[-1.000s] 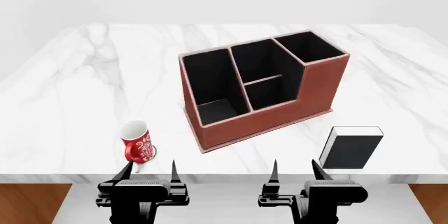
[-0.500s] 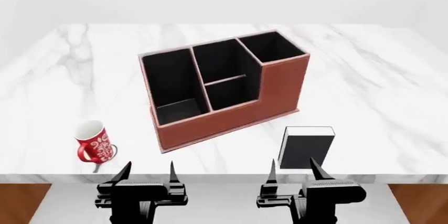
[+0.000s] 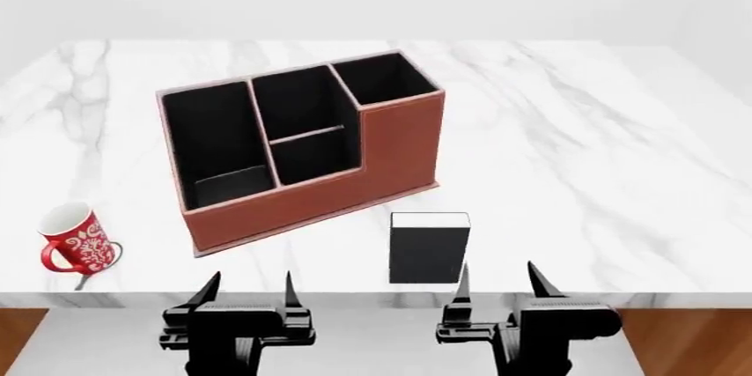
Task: Pick up the book and place it in the left compartment of the caddy.
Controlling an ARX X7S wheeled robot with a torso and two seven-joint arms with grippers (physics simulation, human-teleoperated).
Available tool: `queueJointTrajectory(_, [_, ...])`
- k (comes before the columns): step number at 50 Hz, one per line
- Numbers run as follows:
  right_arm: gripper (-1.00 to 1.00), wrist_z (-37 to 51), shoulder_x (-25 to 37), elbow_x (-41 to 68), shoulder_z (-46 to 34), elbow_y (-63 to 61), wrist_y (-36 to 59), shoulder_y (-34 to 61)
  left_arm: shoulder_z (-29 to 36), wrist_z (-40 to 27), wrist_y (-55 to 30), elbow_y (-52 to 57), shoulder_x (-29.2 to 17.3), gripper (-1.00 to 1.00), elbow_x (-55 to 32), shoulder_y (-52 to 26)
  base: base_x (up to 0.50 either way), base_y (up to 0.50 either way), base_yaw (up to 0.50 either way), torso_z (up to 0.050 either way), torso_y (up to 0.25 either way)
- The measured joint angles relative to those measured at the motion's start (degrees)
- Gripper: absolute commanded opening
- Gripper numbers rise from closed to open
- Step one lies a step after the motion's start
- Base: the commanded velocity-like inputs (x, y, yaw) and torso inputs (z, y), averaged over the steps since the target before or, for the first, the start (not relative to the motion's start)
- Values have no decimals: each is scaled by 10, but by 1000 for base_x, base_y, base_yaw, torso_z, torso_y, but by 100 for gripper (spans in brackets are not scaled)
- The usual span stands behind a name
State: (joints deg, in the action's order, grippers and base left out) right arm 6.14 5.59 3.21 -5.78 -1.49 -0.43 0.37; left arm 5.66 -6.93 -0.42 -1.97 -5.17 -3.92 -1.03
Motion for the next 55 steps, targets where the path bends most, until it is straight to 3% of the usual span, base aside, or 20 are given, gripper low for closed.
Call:
queueJointTrajectory(5, [100, 1, 9, 22, 4, -51, 66, 16, -3, -3, -65, 61, -12, 100, -16, -6, 0, 0, 0, 0, 0])
queueJointTrajectory(15, [100, 13, 40, 82, 26, -210, 302, 140, -22, -12, -316, 251, -57, 100, -63, -98, 0, 0, 0, 0, 0])
queueJointTrajectory(21, [100, 19, 47, 100, 35, -242, 370, 188, -31, -15, -385, 298, -73, 100, -76, -129, 333, 0, 0, 0, 0])
queueJointTrajectory(33, [100, 26, 56, 115, 42, -265, 426, 229, -37, -20, -436, 333, -91, 100, -84, -148, 500, 0, 0, 0, 0])
queueJointTrajectory(55, [100, 33, 61, 126, 45, -260, 435, 242, -38, -26, -445, 340, -102, 100, -88, -150, 500, 0, 0, 0, 1])
